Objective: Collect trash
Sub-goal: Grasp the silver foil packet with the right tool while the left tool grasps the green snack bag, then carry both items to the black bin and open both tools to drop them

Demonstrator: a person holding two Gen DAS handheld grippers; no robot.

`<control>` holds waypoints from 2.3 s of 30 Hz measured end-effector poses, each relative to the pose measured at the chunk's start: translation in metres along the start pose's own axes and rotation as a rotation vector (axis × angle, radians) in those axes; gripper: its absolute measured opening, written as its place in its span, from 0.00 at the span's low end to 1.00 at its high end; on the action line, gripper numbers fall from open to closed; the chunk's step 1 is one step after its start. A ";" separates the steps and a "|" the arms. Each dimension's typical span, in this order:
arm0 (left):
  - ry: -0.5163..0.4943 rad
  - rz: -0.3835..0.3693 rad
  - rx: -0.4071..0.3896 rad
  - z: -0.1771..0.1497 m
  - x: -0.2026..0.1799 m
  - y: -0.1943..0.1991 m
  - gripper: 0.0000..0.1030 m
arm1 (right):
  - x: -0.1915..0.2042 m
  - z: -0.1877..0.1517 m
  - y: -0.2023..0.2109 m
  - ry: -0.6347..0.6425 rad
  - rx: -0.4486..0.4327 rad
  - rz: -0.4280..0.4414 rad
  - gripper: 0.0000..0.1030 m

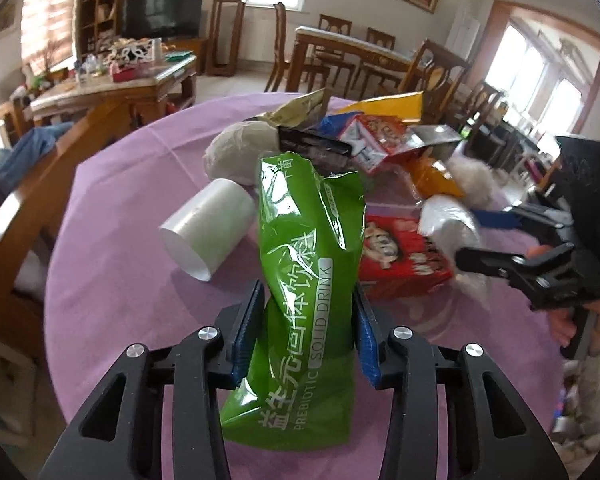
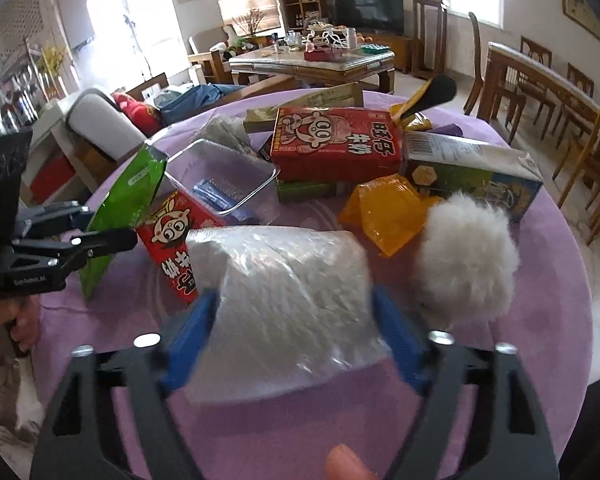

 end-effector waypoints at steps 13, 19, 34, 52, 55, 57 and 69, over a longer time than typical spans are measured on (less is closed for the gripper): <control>-0.057 -0.051 -0.144 0.032 -0.063 0.065 0.39 | -0.046 -0.007 0.115 -0.141 -0.241 0.173 0.59; -0.144 -0.281 -0.165 0.086 -0.171 0.032 0.39 | -0.149 -0.029 0.211 -0.325 -0.461 0.031 0.60; -0.279 -0.682 0.019 0.170 -0.467 -0.142 0.40 | -0.384 -0.156 0.270 -0.869 -0.466 -0.178 0.71; -0.139 -0.556 -0.007 0.177 -0.496 -0.228 0.83 | -0.420 -0.177 0.285 -0.746 -0.539 -0.234 0.95; -0.082 -0.599 -0.016 0.179 -0.494 -0.232 0.85 | -0.422 -0.182 0.278 -0.805 -0.524 -0.175 0.95; -0.089 -0.618 -0.026 0.175 -0.495 -0.231 0.88 | -0.414 -0.184 0.275 -0.787 -0.517 -0.218 0.96; -0.169 -0.645 -0.101 0.128 -0.523 -0.201 0.95 | -0.396 -0.188 0.280 -0.806 -0.543 -0.296 0.95</control>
Point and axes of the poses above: each gripper's, at about its wrist camera, not at the fingertips, and y roughly against the way its jaws point, x to its left, z to its top, the point moved 2 cm from there along -y, roughly the way its jaws point, and after that the axes turned 10 degrees about -y, right-handed, at the moved point
